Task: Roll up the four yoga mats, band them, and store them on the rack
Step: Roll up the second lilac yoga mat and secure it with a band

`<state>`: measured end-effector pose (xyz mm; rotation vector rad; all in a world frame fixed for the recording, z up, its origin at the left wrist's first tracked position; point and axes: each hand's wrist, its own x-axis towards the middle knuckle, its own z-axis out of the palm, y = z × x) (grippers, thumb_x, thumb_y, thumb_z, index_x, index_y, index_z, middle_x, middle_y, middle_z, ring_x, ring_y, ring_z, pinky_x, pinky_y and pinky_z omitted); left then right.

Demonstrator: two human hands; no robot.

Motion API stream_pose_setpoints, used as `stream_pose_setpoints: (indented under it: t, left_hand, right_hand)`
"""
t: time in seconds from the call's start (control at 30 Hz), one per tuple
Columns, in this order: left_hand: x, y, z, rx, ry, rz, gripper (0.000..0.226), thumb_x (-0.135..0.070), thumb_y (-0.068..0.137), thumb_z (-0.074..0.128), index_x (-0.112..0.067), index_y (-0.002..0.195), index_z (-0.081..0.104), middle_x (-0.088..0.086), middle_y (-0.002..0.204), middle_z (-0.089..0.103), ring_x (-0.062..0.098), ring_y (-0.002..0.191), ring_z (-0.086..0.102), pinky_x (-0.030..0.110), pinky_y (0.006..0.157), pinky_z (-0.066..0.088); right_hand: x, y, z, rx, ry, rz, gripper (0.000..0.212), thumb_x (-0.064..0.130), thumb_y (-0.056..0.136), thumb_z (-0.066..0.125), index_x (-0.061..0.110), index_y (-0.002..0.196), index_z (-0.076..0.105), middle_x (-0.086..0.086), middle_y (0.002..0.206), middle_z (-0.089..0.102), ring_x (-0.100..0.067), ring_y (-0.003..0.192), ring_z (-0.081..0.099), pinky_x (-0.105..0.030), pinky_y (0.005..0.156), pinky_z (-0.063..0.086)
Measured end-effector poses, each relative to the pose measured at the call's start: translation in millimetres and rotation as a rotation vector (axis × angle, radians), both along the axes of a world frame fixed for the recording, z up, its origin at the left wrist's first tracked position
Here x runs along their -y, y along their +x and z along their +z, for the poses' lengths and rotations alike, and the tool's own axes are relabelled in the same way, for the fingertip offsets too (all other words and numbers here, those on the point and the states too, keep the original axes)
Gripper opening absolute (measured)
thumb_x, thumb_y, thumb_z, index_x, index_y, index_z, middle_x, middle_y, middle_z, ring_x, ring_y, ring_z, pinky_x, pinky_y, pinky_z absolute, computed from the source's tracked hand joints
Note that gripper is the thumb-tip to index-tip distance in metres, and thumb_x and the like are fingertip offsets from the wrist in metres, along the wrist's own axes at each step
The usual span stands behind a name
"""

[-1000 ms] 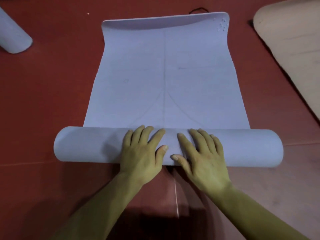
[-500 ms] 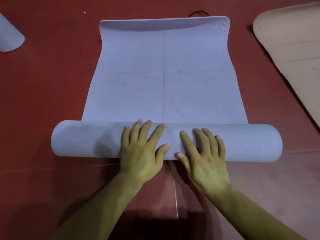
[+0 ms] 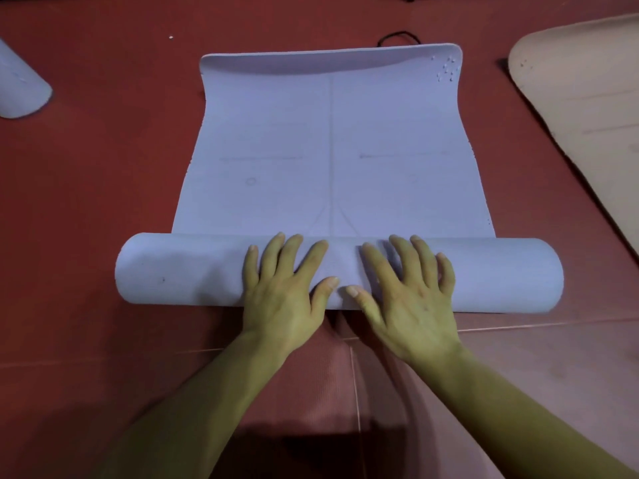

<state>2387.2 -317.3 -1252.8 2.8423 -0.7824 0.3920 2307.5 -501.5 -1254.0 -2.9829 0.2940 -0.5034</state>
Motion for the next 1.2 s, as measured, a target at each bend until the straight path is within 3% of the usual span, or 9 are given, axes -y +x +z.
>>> stream_pose_setpoints:
  t: [0.27,0.4,0.53,0.77,0.9,1.0,1.1,1.2]
  left_hand:
    - [1,3,-5,0.000,-0.024,-0.013,0.057,-0.054,0.097,0.043,-0.024,0.144,0.054,0.011,0.155,0.043,0.033,0.144,0.037,0.056,0.119,0.019]
    - [7,23,-6,0.009,-0.031,-0.013,0.054,-0.053,0.098,0.042,-0.024,0.142,0.057,0.008,0.150,0.051,0.032,0.141,0.043,0.055,0.119,0.018]
    - [18,46,-2,0.003,-0.020,-0.005,0.052,-0.051,0.099,0.042,-0.024,0.138,0.061,0.008,0.144,0.056,0.032,0.137,0.047,0.056,0.118,0.023]
    - [14,60,12,-0.046,0.059,0.002,0.058,-0.054,0.096,0.041,-0.024,0.145,0.054,0.015,0.151,0.047,0.037,0.137,0.045,0.058,0.116,0.023]
    - [26,81,18,-0.072,0.057,-0.005,0.052,-0.050,0.096,0.044,-0.023,0.136,0.063,0.013,0.140,0.057,0.036,0.129,0.052,0.058,0.114,0.028]
    - [38,109,14,-0.084,0.093,-0.019,0.050,-0.051,0.098,0.039,-0.024,0.132,0.064,0.009,0.132,0.061,0.035,0.122,0.054,0.055,0.110,0.029]
    - [49,135,17,-0.098,0.103,0.002,0.050,-0.051,0.097,0.034,-0.026,0.127,0.067,0.006,0.124,0.065,0.032,0.114,0.057,0.055,0.108,0.029]
    - [59,148,20,-0.146,0.143,0.024,0.051,-0.049,0.097,0.030,-0.028,0.124,0.067,0.004,0.119,0.068,0.030,0.110,0.059,0.054,0.109,0.027]
  right_hand:
    - [9,28,5,-0.071,0.022,0.021,0.060,0.061,0.100,0.037,0.022,0.140,0.060,-0.009,0.138,0.057,-0.036,0.134,0.048,-0.058,0.113,0.029]
    - [14,40,8,-0.072,0.093,-0.067,0.066,0.069,0.097,0.035,0.028,0.145,0.054,-0.007,0.148,0.049,-0.034,0.142,0.039,-0.057,0.115,0.020]
    - [12,37,1,-0.009,0.068,-0.067,0.070,0.072,0.094,0.041,0.024,0.143,0.058,-0.014,0.149,0.047,-0.039,0.141,0.040,-0.059,0.115,0.022]
    - [18,64,24,-0.221,0.149,-0.035,0.072,0.071,0.094,0.036,0.026,0.146,0.056,-0.010,0.147,0.051,-0.037,0.142,0.040,-0.060,0.117,0.022]
    - [36,102,42,-0.385,0.203,-0.040,0.079,0.081,0.091,0.020,0.036,0.150,0.046,-0.001,0.150,0.047,-0.027,0.145,0.032,-0.048,0.121,0.008]
    - [44,124,37,-0.359,0.217,-0.055,0.072,0.077,0.093,0.026,0.036,0.147,0.050,0.002,0.150,0.048,-0.023,0.146,0.030,-0.047,0.122,0.005]
    - [39,127,34,-0.227,0.210,-0.083,0.069,0.076,0.093,0.036,0.032,0.142,0.057,-0.002,0.148,0.049,-0.026,0.141,0.038,-0.053,0.120,0.015]
    - [33,121,29,-0.217,0.177,-0.072,0.075,0.077,0.091,0.037,0.028,0.144,0.056,-0.007,0.149,0.050,-0.031,0.140,0.041,-0.056,0.117,0.024]
